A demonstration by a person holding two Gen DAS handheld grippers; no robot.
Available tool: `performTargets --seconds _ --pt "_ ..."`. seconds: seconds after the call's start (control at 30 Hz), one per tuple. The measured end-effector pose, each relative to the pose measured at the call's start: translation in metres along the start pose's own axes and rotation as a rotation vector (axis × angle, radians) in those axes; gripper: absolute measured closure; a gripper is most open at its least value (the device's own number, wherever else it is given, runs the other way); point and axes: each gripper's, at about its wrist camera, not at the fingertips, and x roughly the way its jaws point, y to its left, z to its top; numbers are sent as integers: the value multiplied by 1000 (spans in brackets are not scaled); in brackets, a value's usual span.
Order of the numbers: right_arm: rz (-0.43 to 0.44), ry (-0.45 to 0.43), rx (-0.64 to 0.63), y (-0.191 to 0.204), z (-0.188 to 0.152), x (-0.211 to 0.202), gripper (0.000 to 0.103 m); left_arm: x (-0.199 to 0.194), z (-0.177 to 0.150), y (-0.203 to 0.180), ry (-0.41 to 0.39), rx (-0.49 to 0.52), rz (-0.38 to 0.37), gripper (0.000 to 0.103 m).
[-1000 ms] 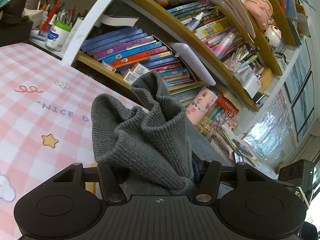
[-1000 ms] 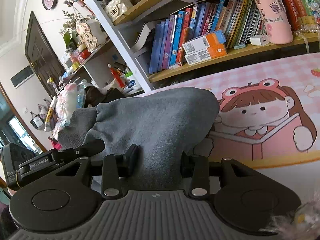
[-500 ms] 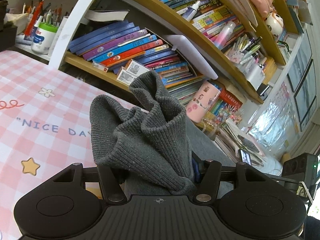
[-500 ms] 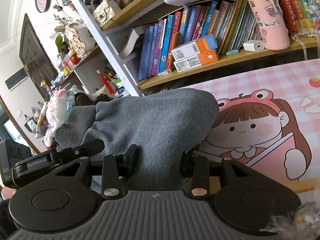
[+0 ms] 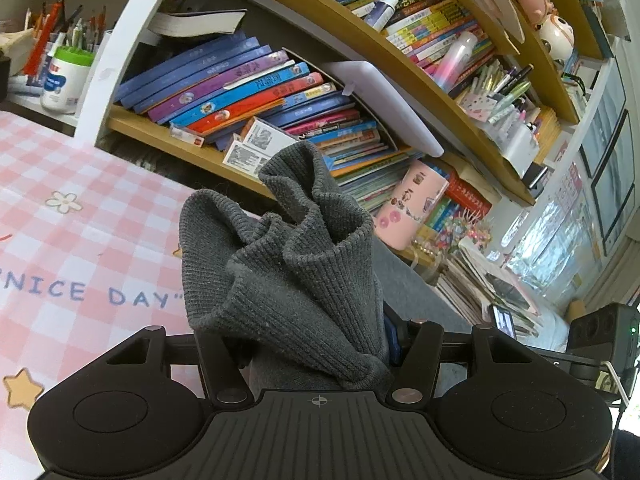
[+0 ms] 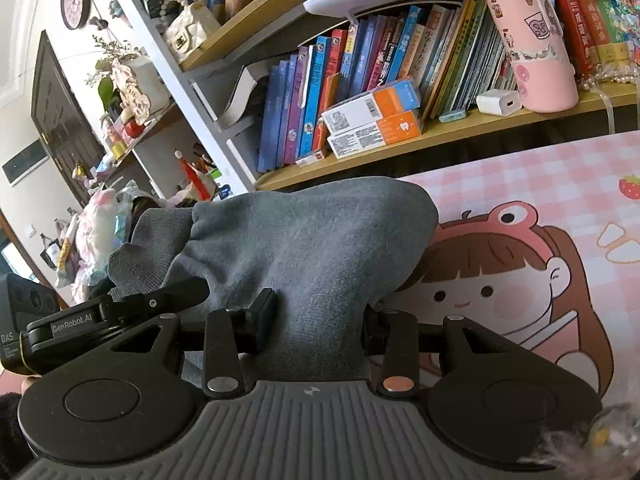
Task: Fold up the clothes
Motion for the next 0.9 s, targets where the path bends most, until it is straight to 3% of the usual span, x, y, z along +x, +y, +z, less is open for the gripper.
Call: performTargets --seconds 0.9 --pt "-43 -26 -24 -43 45 39 66 74 33 12 -6 24 -25 46"
